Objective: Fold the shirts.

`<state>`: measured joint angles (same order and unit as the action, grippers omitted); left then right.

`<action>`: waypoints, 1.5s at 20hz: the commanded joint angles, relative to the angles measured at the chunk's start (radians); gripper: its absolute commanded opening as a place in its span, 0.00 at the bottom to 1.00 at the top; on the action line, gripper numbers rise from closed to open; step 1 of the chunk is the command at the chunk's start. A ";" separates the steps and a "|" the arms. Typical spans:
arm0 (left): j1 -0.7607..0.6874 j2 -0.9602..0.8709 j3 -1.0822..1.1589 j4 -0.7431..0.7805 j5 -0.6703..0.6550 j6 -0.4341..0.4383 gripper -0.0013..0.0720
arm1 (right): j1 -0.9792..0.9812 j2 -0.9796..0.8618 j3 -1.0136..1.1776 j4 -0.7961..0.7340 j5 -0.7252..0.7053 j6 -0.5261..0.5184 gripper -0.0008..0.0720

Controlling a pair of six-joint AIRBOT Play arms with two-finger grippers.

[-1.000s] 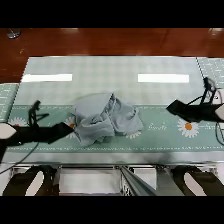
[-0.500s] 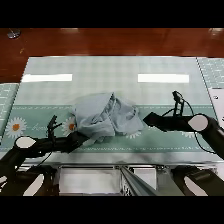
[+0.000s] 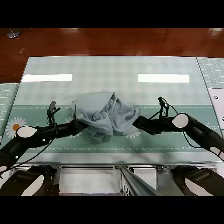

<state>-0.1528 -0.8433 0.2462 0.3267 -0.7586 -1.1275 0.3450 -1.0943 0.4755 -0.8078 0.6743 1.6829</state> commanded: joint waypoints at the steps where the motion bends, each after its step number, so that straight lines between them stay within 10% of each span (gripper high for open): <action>1: -0.003 -0.003 0.067 -0.013 -0.032 0.043 0.05 | 0.008 -0.084 0.017 0.108 -0.032 -0.071 0.86; 5: -0.003 -0.002 0.090 -0.014 -0.040 0.050 0.05 | 0.008 -0.172 0.096 0.182 -0.042 -0.141 0.74; 7: -0.003 -0.002 0.095 -0.014 -0.059 0.050 0.05 | 0.008 -0.187 0.128 0.181 -0.017 -0.176 0.04; 14: 0.132 -0.002 0.483 -0.014 -0.104 0.049 0.05 | -0.136 -0.065 0.604 -0.006 0.179 -0.199 0.03; 17: 0.241 -0.010 0.832 0.026 -0.056 -0.116 0.05 | -0.224 -0.006 0.974 -0.130 0.241 -0.167 0.03; 23: 0.438 0.021 1.416 0.511 -0.417 -0.278 0.05 | -0.237 0.249 1.295 -0.360 0.393 -0.169 0.03; 30: 0.426 0.251 1.548 0.951 -0.439 -0.314 0.05 | -0.237 0.586 1.294 -0.659 0.578 -0.087 0.03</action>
<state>0.2893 -0.6785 1.7462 1.0473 -1.1728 -1.4120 0.1093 -0.6258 1.7569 -1.3205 1.1458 1.5501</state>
